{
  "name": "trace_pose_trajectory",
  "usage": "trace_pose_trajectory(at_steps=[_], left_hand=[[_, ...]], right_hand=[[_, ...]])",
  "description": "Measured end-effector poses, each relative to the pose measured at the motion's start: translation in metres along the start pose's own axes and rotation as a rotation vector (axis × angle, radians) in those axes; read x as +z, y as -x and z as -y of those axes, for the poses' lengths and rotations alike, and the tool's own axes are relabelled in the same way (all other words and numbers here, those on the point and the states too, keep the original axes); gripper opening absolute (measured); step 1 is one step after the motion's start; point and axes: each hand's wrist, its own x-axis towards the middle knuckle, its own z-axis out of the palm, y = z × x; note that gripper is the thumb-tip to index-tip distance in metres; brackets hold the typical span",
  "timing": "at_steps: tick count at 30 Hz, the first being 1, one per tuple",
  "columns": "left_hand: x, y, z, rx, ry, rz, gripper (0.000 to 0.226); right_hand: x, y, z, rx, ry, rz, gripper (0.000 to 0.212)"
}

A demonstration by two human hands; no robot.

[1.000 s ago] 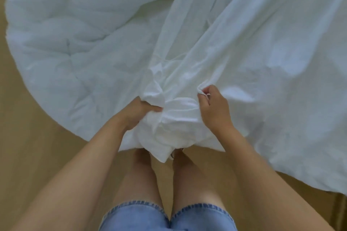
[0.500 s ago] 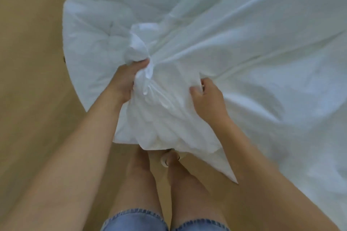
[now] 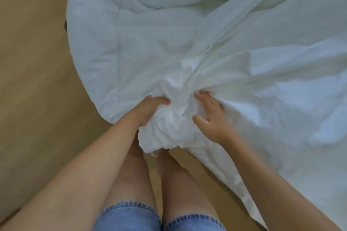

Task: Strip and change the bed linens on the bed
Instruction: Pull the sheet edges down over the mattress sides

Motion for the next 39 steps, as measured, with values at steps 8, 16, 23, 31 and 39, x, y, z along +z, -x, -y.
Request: trace_pose_trajectory(at_steps=[8,16,23,31,39], left_hand=[[0.022,0.001,0.009,0.067,0.475,-0.028,0.021],[0.064,0.012,-0.004,0.124,0.320,-0.298,0.026],[-0.016,0.033,0.008,0.213,-0.153,-0.619,0.013],[-0.008,0.029,0.009,0.031,-0.088,-0.231,0.064],[-0.017,0.032,-0.010,0.044,0.223,0.009,0.045]], right_hand=[[0.013,-0.029,-0.016,0.100,0.732,0.000,0.080],[-0.053,-0.014,-0.014,-0.144,0.450,-0.297,0.019],[-0.114,0.052,-0.072,0.155,0.384,-0.404,0.016],[-0.080,0.036,-0.034,0.130,0.471,-0.292,0.066],[-0.017,-0.007,0.023,-0.227,0.531,-0.091,0.068]])
